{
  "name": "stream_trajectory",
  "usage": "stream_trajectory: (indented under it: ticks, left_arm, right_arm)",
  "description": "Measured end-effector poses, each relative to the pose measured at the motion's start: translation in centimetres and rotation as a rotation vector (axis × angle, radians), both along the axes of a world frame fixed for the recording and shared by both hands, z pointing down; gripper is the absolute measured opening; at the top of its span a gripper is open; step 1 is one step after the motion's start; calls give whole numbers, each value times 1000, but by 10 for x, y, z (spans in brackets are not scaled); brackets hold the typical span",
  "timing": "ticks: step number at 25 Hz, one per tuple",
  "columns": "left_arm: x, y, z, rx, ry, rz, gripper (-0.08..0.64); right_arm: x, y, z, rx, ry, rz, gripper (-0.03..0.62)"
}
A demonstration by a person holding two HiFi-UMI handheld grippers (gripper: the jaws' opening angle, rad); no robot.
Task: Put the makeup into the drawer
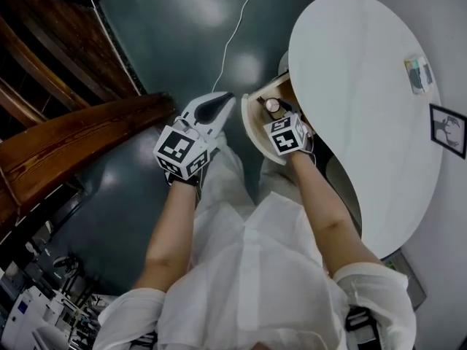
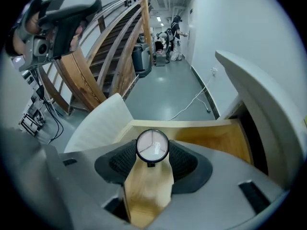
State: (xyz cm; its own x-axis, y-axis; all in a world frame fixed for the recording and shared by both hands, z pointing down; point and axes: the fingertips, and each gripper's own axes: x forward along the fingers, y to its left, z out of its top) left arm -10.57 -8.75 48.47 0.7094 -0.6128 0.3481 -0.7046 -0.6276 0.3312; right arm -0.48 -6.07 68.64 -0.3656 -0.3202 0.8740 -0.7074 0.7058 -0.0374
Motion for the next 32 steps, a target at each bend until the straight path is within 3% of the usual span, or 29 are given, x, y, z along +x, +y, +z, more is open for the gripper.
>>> stream_trajectory:
  ticks: [18,32]
  left_arm:
    - [11,-24,53,-38,9,36,25]
    - [14,-33,67,-53,22,43,25]
  right_arm:
    - [30,-26,97,-42,121,-3,209]
    - [25,-26,116,-83,136,-42,209]
